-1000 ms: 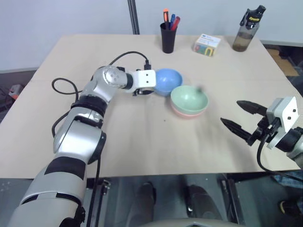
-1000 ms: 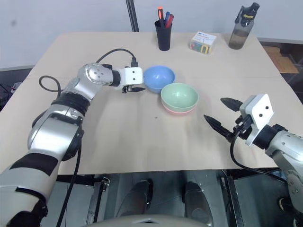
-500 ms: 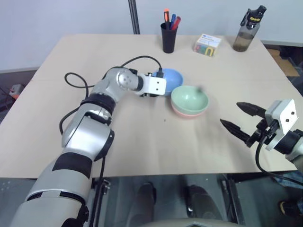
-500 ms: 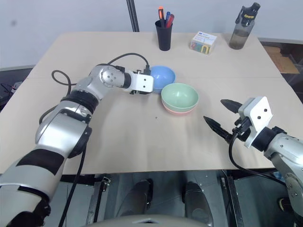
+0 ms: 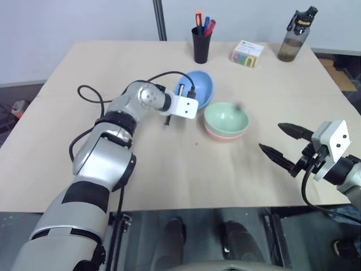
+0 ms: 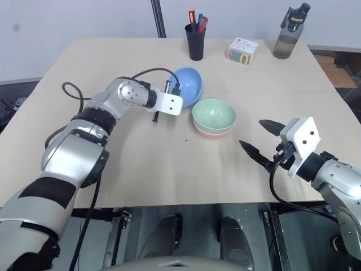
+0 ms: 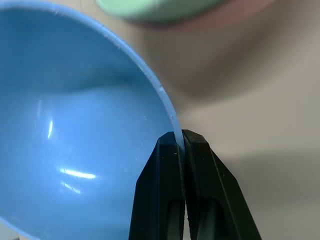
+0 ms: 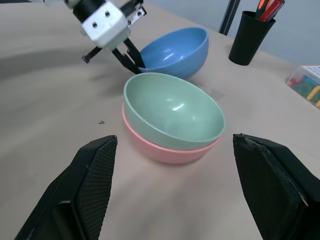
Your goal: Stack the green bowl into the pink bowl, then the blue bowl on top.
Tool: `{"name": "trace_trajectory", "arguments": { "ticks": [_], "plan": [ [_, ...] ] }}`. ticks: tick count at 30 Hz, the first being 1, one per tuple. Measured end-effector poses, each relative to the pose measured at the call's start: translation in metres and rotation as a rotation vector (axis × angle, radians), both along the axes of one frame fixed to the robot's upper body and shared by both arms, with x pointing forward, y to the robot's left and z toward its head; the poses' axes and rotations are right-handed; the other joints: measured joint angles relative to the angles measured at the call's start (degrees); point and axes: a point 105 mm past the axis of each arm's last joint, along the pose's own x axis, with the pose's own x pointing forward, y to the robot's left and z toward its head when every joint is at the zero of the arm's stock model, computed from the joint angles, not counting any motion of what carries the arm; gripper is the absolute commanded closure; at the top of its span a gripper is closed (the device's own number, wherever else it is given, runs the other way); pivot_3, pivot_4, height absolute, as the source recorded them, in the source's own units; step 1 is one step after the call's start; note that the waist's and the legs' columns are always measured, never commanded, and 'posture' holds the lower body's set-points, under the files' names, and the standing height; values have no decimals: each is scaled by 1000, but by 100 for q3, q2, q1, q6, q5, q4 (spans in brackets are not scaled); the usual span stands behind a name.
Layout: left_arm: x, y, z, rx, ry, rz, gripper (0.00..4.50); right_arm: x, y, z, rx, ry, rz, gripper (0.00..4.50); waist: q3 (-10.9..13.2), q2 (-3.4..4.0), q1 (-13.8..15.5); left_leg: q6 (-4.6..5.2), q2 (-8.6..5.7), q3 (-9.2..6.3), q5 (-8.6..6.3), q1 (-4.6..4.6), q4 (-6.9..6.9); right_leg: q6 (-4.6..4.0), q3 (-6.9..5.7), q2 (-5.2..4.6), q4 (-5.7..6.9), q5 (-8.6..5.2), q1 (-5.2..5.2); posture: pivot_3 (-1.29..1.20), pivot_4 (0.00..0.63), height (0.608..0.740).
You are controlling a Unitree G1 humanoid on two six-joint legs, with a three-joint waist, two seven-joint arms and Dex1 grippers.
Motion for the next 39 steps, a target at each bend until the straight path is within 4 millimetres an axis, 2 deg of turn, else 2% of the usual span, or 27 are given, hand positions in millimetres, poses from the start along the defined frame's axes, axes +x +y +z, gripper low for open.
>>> {"name": "trace_trajectory", "arguments": {
  "ticks": [4,8,14,16,18,22,25,26,28,29,30,32,33,35,39],
  "plan": [
    [-21,-24,34,-71,33,-178,4400,-12,-11,-4,-15,2,9,647,0,0,1,0,-7,-1,0,0,5,-12,0,-6,0,8,2,0,150,740],
    [-41,-46,46,-95,92,-325,4400,-15,-24,-5,-21,8,-8,647,-1,2,-42,0,-5,2,0,16,6,3,3,-4,5,-2,10,0,150,740],
    [-50,-47,38,-76,185,-367,2790,-15,-25,-4,-22,-2,-11,647,-2,4,-159,1,-1,3,0,27,5,4,7,-1,10,-3,15,0,150,740],
    [-49,-45,31,-89,205,-351,2065,-15,-25,-4,-21,-5,-12,647,-2,3,-161,1,-1,2,0,25,6,4,6,-1,10,-3,16,0,150,740],
    [-47,-43,34,-114,195,-326,2065,-13,-23,-2,-21,-12,-4,647,-1,3,-161,1,-1,3,0,25,7,4,7,-1,10,-3,16,0,150,740],
    [-42,-22,56,-266,154,-196,2065,-1,-17,-3,-16,-7,19,647,-3,9,-196,1,3,5,0,33,4,4,9,1,11,-3,16,0,150,740],
    [-40,-1,62,-489,168,-36,2065,15,-15,-7,-21,10,23,647,-6,15,-184,1,5,4,0,36,4,4,9,1,13,-2,19,0,150,740],
    [-41,5,60,-568,182,7,2044,20,-14,-7,-23,8,24,240,-5,15,-178,0,5,3,0,35,6,4,7,0,14,-2,20,0,150,740],
    [-47,19,51,-705,214,93,2044,32,-14,-4,-35,-8,23,15,-6,17,-185,0,5,3,0,39,6,1,7,0,11,0,26,0,150,740],
    [-53,30,42,-752,252,155,1500,39,-14,-3,-40,-13,22,0,-6,17,-196,0,5,4,0,40,5,-3,9,0,12,2,26,0,150,740],
    [-58,38,30,-773,301,213,1246,43,-18,-4,-45,-10,11,0,-5,18,-183,0,5,1,0,39,5,-15,6,0,13,9,25,0,150,740],
    [-72,62,11,-837,393,344,250,51,-24,-7,-51,4,10,0,-3,20,-177,0,5,-2,0,39,4,-17,2,0,12,10,25,0,150,740],
    [-80,73,4,-859,413,401,65,54,-26,-8,-57,15,17,0,-2,19,-168,0,5,-5,0,36,4,-17,-2,0,10,10,25,0,150,740],
    [-105,96,-6,-896,426,492,65,57,-32,-9,-86,27,39,0,-2,20,-168,0,6,0,0,38,4,-19,1,-3,5,10,27,0,150,740],
    [-142,136,-13,-919,380,674,65,57,-49,-7,-130,61,57,0,-2,20,-137,0,7,-1,0,47,4,-43,-4,-6,3,-4,36,0,150,740]
  ]
}}
